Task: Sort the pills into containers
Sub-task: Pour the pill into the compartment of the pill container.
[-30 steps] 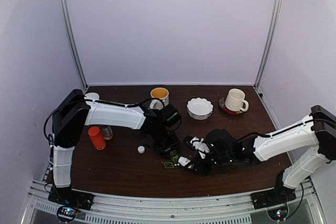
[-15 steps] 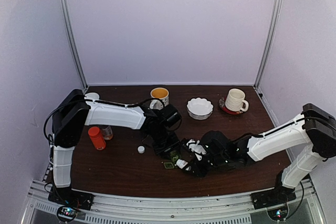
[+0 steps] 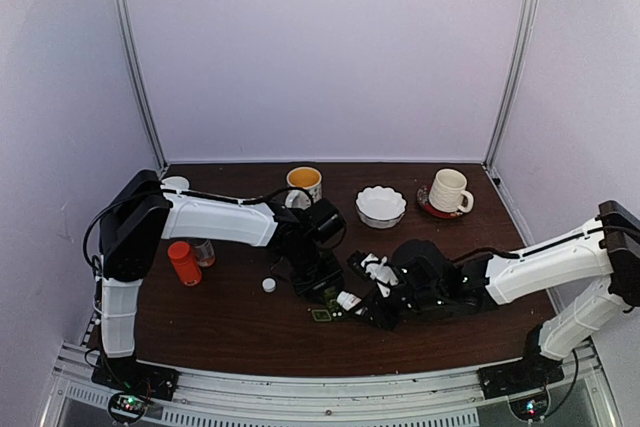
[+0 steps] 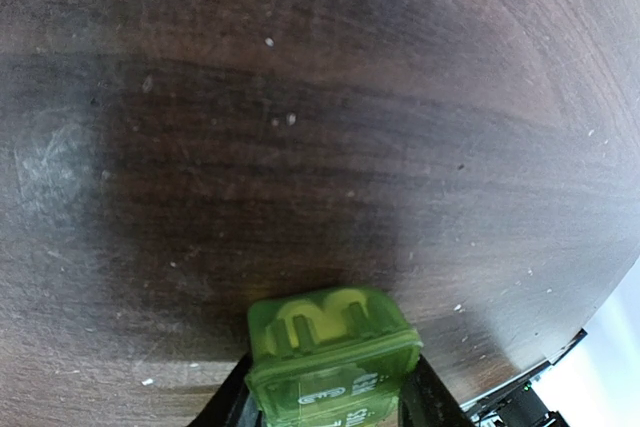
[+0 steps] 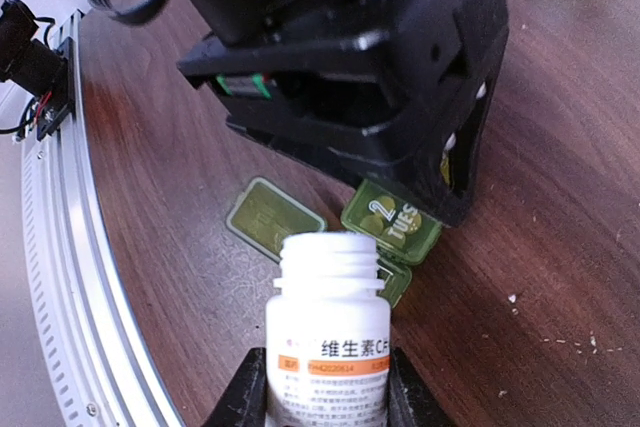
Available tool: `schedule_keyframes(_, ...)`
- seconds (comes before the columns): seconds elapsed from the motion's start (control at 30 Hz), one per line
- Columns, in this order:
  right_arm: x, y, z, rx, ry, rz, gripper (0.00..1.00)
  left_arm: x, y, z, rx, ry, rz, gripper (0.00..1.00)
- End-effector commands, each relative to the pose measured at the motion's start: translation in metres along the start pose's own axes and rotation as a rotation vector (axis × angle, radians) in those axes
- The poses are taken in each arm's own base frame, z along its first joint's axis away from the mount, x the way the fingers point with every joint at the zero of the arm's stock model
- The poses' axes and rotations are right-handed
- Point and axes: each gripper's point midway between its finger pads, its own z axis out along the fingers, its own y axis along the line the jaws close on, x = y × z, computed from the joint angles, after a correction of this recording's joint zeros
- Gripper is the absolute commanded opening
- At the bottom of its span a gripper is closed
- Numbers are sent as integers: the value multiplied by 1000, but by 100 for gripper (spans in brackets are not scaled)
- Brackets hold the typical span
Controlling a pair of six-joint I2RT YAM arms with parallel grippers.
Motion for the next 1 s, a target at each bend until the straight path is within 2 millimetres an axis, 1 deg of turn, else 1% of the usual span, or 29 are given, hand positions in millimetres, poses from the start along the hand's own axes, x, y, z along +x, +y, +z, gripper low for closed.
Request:
schedule_keyframes(0.0, 21, -5, 14, 5, 59, 14, 5, 4, 22, 16, -74, 37, -30, 35)
schedule_keyframes(0.1, 31, -11, 23, 30, 106, 26, 5, 4, 21, 16, -74, 36, -28, 35)
schedule_keyframes(0.17, 34, -11, 25, 32, 128, 20, 4, 4, 21, 15, -73, 35, -28, 35)
schedule_keyframes(0.4, 23, -8, 19, 35, 114, 10, 5, 4, 21, 15, -72, 36, -28, 35)
schedule_keyframes(0.5, 14, -5, 14, 35, 105, 0, 5, 4, 20, 15, -71, 38, -28, 35)
schedule_keyframes(0.63, 8, -3, 5, 46, 111, -6, 5, 5, 21, 16, -72, 39, -28, 35)
schedule_keyframes(0.73, 7, -2, 5, 42, 123, -12, 5, 4, 21, 16, -73, 39, -31, 35)
schedule_keyframes(0.83, 12, -3, 9, 40, 129, -8, 5, 5, 21, 16, -73, 40, -28, 35)
schedule_keyframes(0.97, 24, -4, 18, 34, 175, 2, 4, 5, 21, 16, -74, 42, -28, 35)
